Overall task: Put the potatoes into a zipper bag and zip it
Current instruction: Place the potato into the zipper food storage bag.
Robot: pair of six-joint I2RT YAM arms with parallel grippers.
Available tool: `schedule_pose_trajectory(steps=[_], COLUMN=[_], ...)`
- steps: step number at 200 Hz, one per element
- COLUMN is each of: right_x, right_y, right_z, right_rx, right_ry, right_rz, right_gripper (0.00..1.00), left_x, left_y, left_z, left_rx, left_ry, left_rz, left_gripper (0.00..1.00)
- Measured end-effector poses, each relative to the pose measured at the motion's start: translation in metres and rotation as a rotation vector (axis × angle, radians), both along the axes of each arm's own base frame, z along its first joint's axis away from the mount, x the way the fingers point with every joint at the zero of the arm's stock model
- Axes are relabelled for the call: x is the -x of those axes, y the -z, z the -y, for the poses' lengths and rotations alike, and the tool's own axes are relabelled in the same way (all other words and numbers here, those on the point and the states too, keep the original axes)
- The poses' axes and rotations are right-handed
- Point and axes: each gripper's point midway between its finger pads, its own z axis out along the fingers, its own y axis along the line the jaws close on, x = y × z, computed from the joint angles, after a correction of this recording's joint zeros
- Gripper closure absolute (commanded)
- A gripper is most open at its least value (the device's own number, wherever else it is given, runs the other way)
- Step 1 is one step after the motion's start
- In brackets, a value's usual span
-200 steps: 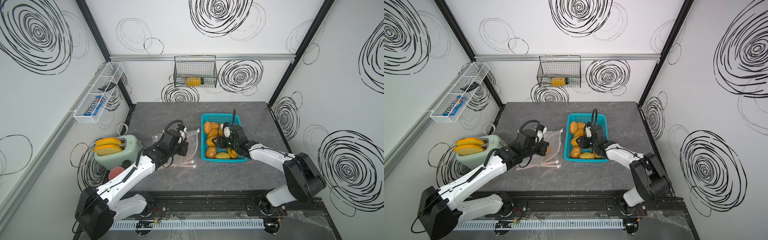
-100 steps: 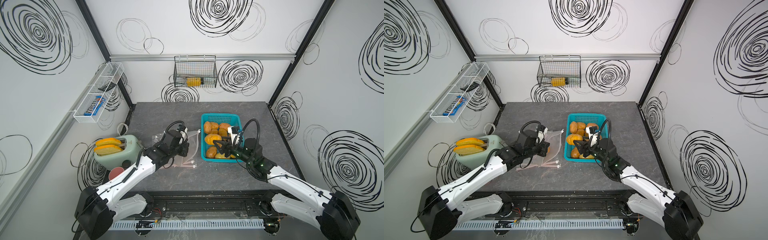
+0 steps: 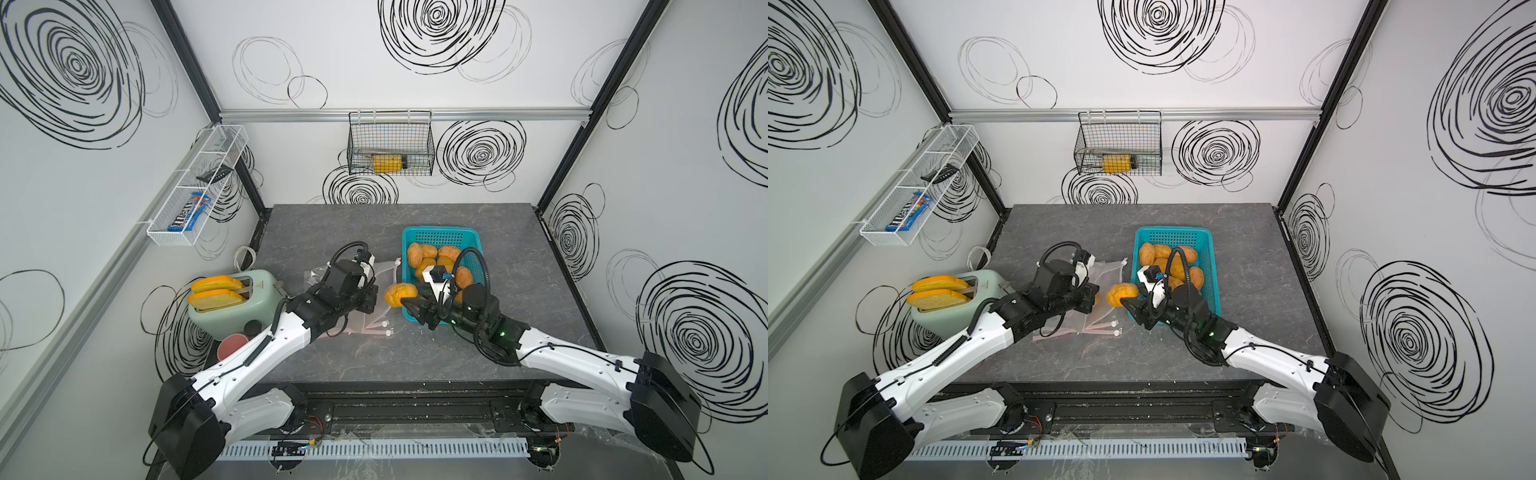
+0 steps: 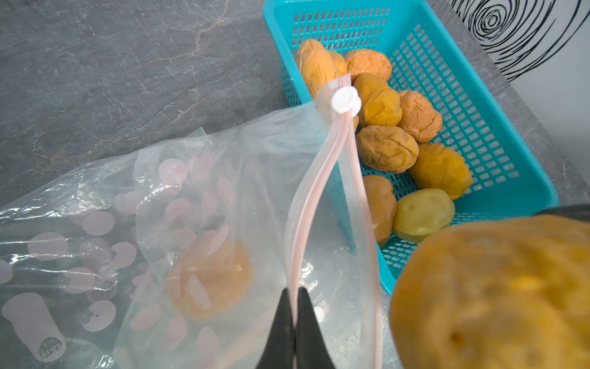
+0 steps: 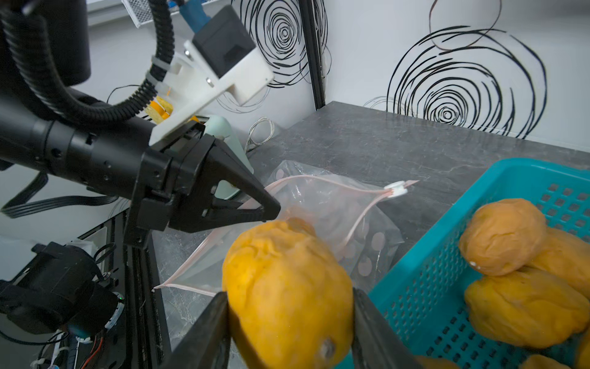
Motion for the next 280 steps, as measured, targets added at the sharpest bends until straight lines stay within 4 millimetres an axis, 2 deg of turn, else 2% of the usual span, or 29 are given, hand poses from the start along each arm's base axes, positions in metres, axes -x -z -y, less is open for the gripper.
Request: schedule_pose_trajectory(steps=[30,88,144,198,250,280], right_x=[-0.002,-0.031,-0.047,-0.062,-0.072,-0.070], right_y=[0.004,0.023,0.041,0.054,0.051,0.052], right_z=[-0.013,-0.027,-0.035,-0.034,-0.033,-0.037], right_rx=[0.036,0.119,0.184,0.222,0.207,0.207], right_ry=[-0.003,0.083,0.124,0.190,0.229,0.211], right_rz=[0.013,-0.010,-0.043,-0.059,-0.072,-0.085], right_gripper=[0.56,0.56,0.46,0.41,0.28,0.23], left_x=[0.000,0.001,0.003,0.004,0.005,0.005], left_y=[0.000,-0.004,-0.004,-0.005,-0.005,-0.005], left_z=[0.000,0.001,0.003,0.005,0.006,0.006], left_rx=[0.003,0.010,0.016,0.024,0.030,0.030], left_ry=[0.003,0.009,0.021,0.032,0.039,0.040], left_rz=[0.000,0.009,0.006,0.002,0.000,-0.001], left_gripper=[1.00,1.00,1.00,1.00,1.00,1.00])
